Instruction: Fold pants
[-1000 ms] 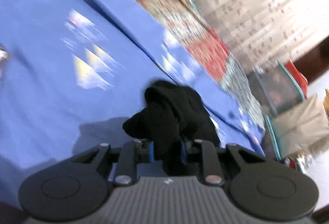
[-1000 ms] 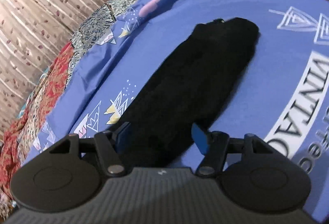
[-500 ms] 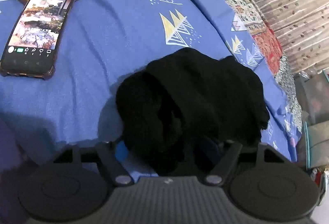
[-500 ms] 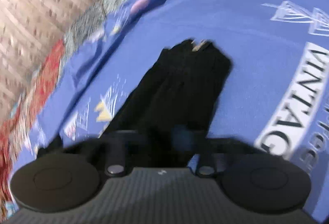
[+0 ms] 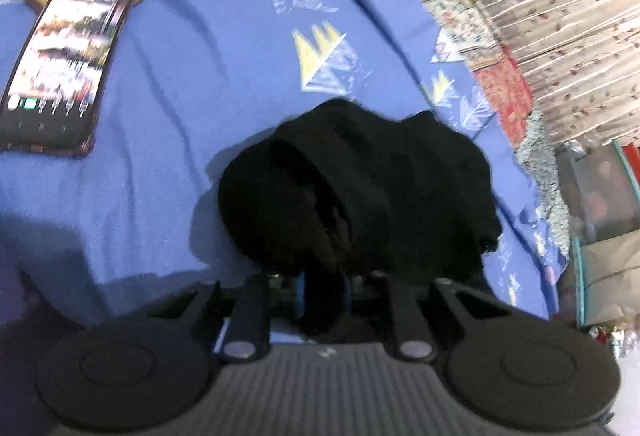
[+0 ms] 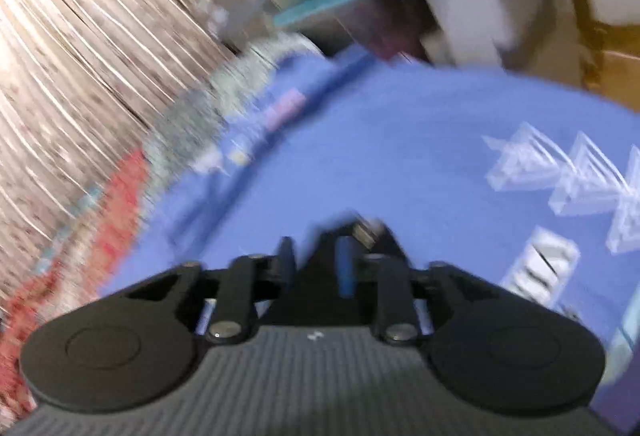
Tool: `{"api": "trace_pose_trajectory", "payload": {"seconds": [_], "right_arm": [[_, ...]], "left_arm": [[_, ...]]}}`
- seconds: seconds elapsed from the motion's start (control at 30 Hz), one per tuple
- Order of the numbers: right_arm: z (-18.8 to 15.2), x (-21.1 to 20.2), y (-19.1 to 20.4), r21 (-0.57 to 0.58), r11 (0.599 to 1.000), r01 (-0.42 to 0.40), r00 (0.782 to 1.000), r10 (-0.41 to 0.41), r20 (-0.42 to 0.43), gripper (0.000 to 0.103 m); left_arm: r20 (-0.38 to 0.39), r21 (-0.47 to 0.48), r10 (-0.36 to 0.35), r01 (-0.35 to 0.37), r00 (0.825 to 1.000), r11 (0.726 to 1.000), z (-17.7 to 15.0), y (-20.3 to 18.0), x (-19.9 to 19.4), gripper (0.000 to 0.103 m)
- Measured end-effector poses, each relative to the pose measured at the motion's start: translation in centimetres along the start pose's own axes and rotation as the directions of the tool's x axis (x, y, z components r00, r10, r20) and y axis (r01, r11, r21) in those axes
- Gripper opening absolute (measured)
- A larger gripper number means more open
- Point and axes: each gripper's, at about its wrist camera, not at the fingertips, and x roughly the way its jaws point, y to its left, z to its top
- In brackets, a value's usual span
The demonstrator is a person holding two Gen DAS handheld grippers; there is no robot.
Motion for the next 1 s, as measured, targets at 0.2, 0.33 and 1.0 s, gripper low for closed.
{"api": "trace_pose_trajectory", "payload": {"seconds": [0.2,0.33,1.0], "right_arm": [[-4.9,4.4,-2.4,0.104,0.995,0.008,0.993,0.004,-0.114,0.046],[-4.3,6.4,-0.4,0.08,0.996,-0.033,0.989,0.044,-0.139,0.006],[0.4,-2.3,-3.5,-0.065,0.972,0.226,0.969,-0.231,-0.086,0.033]], "left_arm": [[-0.018,-0.004,0.034,-0.034,0.999,0.999,-0.5,0.3,0.6,0.043],[-0.046,-0.001,0.027,-0.027,0.999,1.0,-0.7,-0.3,1.3,0.007],[-0.192,0.144,0.13,-0.103,0.973,0.984,-7.3,0.9,-0.5,0.03]]}}
